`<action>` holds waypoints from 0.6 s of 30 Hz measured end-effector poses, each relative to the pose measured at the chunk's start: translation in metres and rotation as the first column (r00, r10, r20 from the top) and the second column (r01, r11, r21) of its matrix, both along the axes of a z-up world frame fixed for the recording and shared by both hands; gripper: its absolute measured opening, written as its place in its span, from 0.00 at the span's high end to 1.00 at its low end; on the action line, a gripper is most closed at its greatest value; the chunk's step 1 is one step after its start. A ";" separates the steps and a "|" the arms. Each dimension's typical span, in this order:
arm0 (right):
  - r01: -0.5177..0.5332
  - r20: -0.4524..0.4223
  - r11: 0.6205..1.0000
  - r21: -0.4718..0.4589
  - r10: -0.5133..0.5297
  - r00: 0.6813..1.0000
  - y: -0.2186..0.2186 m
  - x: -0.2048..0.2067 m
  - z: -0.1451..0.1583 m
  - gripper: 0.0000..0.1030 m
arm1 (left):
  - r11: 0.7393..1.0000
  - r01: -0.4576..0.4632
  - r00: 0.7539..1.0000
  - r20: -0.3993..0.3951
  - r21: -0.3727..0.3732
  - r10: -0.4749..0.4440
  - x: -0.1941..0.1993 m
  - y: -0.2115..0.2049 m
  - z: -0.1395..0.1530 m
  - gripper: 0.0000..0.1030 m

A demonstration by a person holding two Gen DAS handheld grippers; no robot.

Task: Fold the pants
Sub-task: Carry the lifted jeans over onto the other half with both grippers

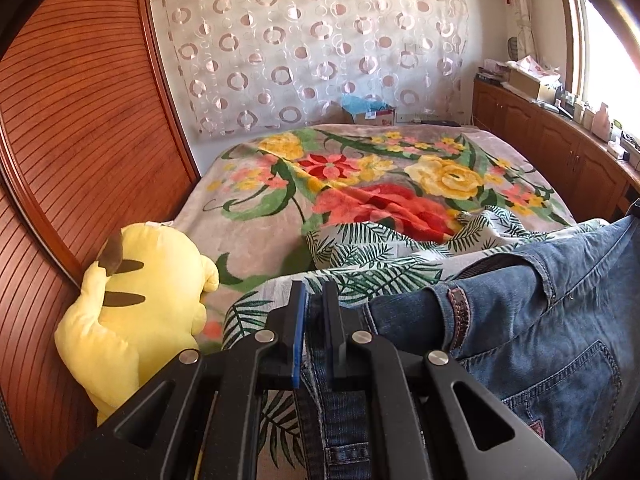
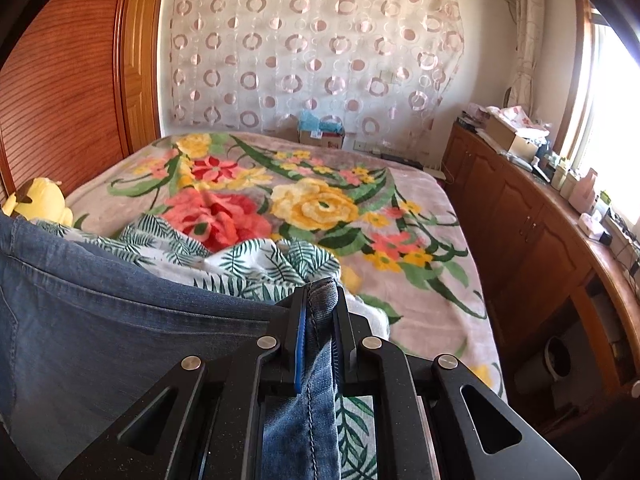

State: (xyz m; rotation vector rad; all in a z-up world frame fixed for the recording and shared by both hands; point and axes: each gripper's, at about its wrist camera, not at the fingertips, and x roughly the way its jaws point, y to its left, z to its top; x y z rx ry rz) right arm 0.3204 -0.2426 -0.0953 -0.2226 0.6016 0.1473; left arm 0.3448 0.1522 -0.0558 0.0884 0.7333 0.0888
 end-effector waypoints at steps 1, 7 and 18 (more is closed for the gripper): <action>0.002 -0.010 1.000 -0.006 -0.002 1.000 0.002 0.004 -0.003 0.89 | 1.000 0.004 1.000 -0.005 0.000 -0.004 0.000 0.000 -0.002 0.91; 0.012 -0.055 1.000 -0.001 -0.012 0.998 0.005 0.018 -0.002 0.89 | 1.000 0.001 1.000 -0.021 -0.018 -0.001 -0.006 0.000 -0.002 0.87; 0.028 -0.086 0.999 0.017 -0.026 0.996 -0.003 0.007 0.001 0.89 | 0.999 0.025 0.999 0.039 -0.044 -0.023 -0.029 -0.010 0.023 0.51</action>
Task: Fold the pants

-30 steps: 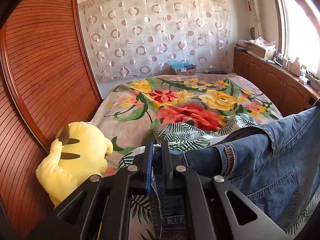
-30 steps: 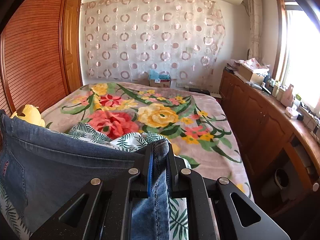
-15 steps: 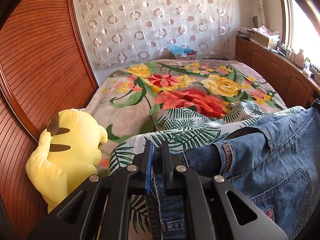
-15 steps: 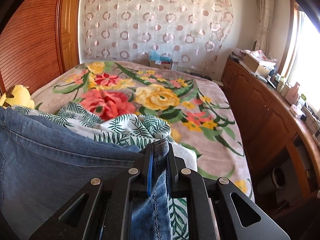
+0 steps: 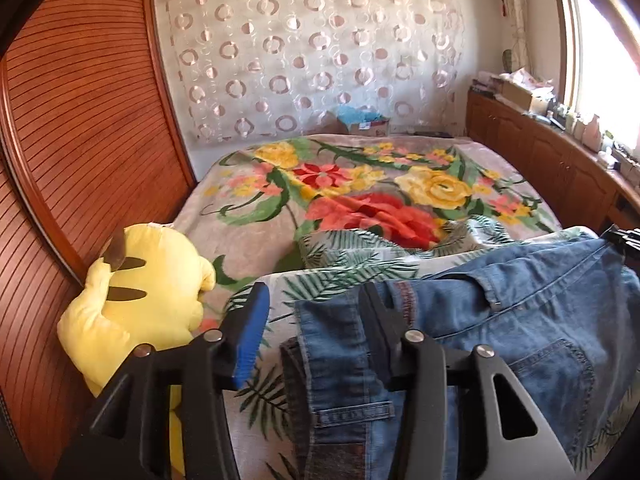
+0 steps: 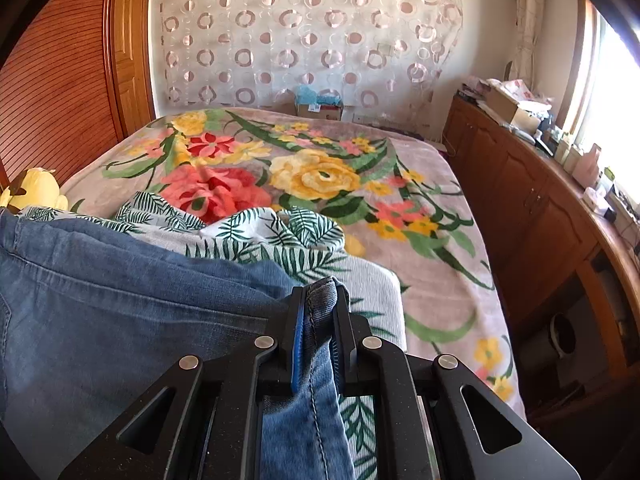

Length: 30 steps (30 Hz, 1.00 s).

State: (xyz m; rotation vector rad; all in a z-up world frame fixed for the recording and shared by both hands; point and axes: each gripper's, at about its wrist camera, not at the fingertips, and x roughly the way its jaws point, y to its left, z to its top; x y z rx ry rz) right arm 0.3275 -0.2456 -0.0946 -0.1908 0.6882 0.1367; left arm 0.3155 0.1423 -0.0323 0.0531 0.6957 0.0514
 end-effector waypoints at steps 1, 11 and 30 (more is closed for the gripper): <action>-0.003 -0.006 1.000 0.003 0.003 1.000 -0.001 -0.003 0.001 0.89 | 1.000 0.012 1.000 -0.003 -0.005 -0.012 0.000 -0.004 0.000 0.47; -0.003 -0.070 0.998 0.064 0.007 0.998 -0.015 -0.009 0.003 0.89 | 0.977 0.190 0.980 -0.040 -0.095 -0.195 0.002 -0.072 -0.026 0.21; 0.009 -0.142 0.994 0.107 0.006 0.990 -0.020 0.042 -0.020 0.61 | 0.924 0.366 0.924 -0.069 -0.114 -0.375 -0.013 -0.129 -0.060 0.21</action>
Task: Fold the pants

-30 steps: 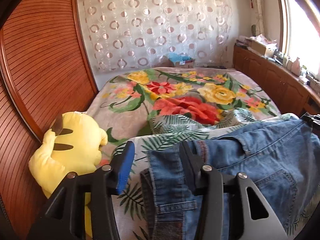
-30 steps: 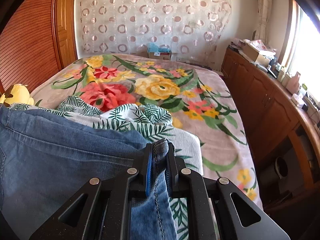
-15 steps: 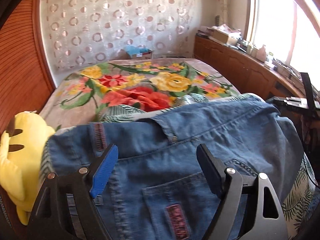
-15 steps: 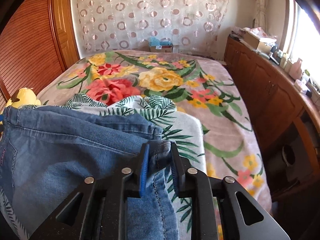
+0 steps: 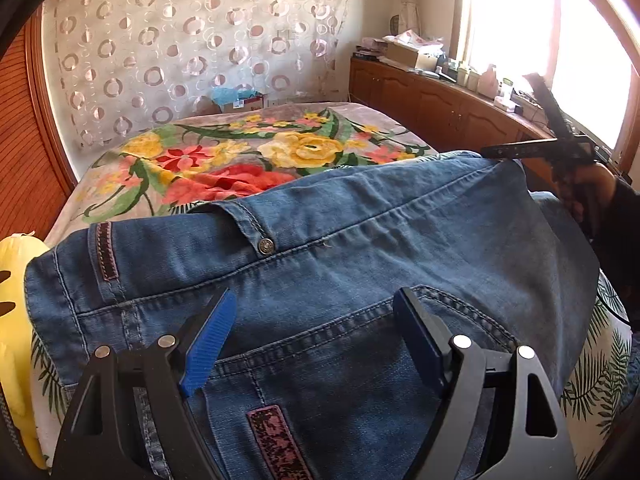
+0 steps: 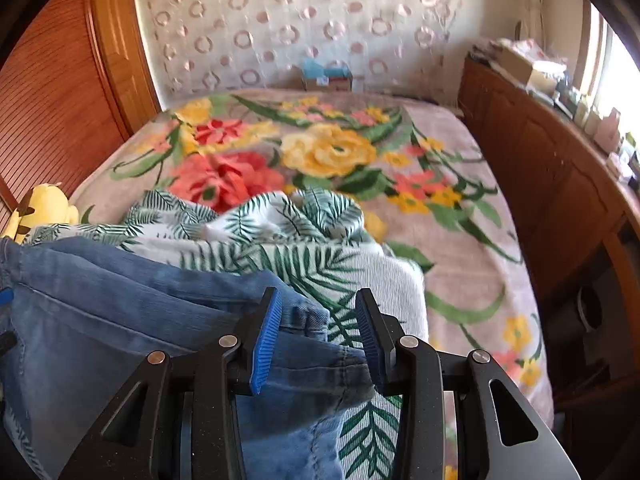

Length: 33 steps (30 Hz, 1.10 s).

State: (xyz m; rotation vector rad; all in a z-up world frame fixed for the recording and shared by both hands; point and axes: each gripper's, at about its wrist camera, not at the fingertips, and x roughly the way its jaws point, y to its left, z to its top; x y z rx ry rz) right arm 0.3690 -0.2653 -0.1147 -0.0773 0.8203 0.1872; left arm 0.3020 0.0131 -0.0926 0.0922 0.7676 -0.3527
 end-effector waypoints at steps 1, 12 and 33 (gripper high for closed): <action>0.000 -0.017 1.000 0.011 0.000 1.000 -0.003 0.003 -0.005 0.61 | 1.000 0.001 1.000 -0.001 -0.001 -0.001 0.000 0.000 0.000 0.21; -0.029 -0.071 0.998 0.051 0.032 0.997 -0.016 0.016 -0.018 0.68 | 1.000 0.003 1.000 -0.020 -0.018 -0.003 0.003 0.000 -0.005 0.21; 0.118 0.115 0.992 -0.040 -0.113 0.987 -0.012 -0.004 0.026 0.73 | 0.999 -0.024 1.000 -0.015 -0.028 0.024 0.004 0.009 -0.010 0.21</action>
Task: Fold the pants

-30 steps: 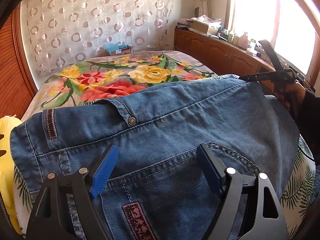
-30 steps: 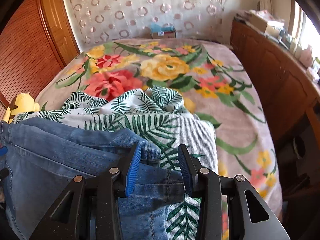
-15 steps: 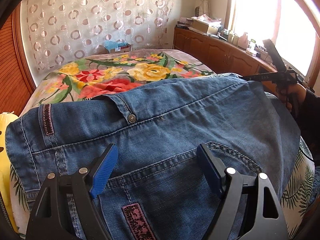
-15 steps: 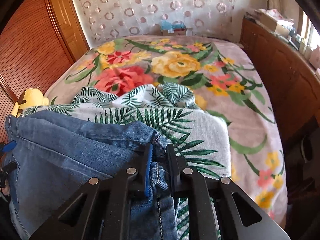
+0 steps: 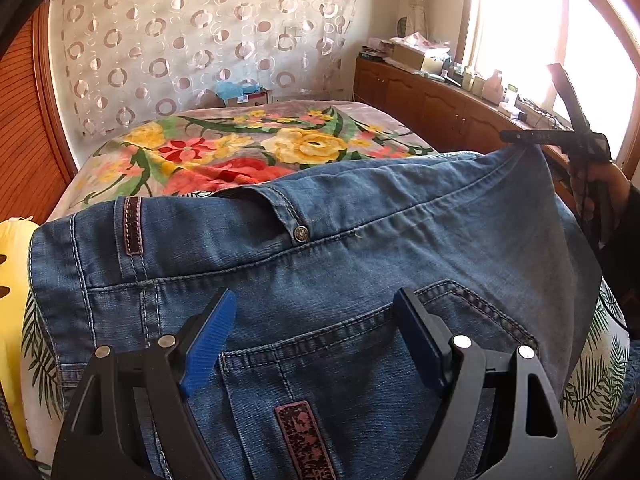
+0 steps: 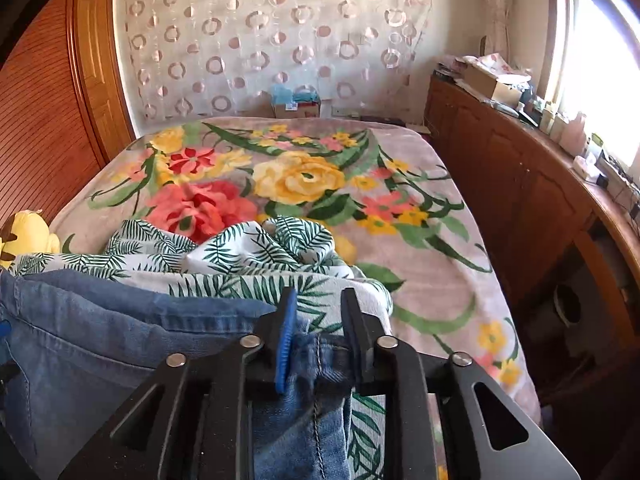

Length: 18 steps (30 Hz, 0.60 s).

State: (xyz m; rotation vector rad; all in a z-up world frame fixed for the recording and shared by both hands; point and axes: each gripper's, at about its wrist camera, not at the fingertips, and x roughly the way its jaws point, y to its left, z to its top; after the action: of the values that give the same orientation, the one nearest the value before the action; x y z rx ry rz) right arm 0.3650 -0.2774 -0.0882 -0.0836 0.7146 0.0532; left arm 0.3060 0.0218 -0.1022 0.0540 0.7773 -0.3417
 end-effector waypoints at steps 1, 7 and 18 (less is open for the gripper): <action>0.001 -0.005 1.000 -0.002 -0.001 1.000 0.001 0.001 0.000 0.70 | 1.000 0.000 1.000 0.001 0.001 0.000 0.000 0.000 0.000 0.21; -0.010 -0.032 1.000 -0.002 0.010 0.999 -0.001 -0.006 0.003 0.56 | 1.000 -0.007 1.000 0.000 0.003 0.007 0.000 0.000 0.001 0.21; -0.051 -0.081 0.999 0.017 0.053 0.995 -0.010 -0.009 0.003 0.46 | 0.994 -0.074 0.996 0.064 0.077 0.069 -0.006 0.025 0.031 0.21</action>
State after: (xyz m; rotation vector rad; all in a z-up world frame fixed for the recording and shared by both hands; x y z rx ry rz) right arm 0.3561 -0.2875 -0.0855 -0.0864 0.7935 0.1121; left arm 0.2998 0.0473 -0.0708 0.1110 0.7300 -0.2402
